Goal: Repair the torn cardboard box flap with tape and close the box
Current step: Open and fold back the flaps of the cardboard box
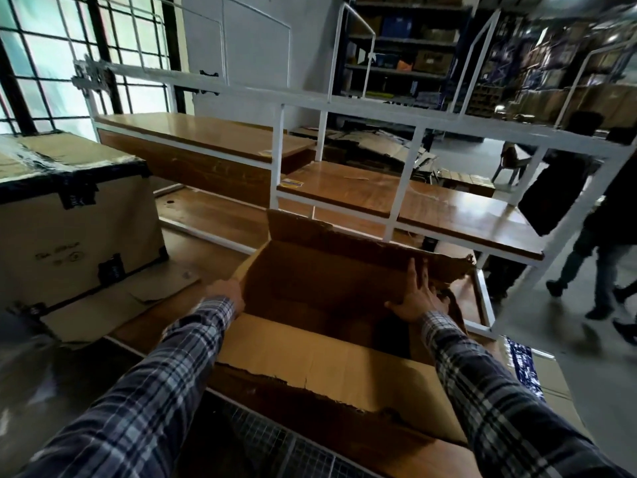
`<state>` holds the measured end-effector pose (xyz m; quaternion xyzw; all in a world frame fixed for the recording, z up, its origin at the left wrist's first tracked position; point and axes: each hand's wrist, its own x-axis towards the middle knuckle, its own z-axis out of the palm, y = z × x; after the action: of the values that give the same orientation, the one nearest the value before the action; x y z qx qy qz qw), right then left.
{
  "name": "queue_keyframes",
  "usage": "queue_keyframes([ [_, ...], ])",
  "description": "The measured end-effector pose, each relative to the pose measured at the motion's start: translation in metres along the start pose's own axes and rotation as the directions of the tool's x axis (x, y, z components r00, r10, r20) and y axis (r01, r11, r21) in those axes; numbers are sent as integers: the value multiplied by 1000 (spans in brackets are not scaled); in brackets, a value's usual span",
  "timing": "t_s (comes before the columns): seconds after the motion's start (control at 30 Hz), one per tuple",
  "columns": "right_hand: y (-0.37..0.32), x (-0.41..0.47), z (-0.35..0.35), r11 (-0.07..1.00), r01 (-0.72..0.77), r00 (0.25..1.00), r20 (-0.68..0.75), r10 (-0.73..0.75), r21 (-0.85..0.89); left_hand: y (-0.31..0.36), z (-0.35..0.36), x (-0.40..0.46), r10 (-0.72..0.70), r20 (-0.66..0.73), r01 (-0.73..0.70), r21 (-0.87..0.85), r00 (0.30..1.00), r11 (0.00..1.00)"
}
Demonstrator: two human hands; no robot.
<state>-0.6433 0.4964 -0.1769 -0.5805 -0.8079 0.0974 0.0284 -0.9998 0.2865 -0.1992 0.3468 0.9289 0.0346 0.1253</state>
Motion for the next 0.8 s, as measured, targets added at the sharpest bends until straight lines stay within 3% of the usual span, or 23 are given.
queue_keyframes([
  [0.37,22,21,-4,1000,31,996,-80,-31,2,1,7,23,18,-72,-15,43,997,999],
  [0.57,39,52,-8,999,36,999,-37,-37,-15,-3,7,29,19,-69,-20,-14,997,1000],
  [0.8,53,88,-8,998,52,997,56,-50,-29,-31,20,45,140,-28,-142,-95,990,985],
])
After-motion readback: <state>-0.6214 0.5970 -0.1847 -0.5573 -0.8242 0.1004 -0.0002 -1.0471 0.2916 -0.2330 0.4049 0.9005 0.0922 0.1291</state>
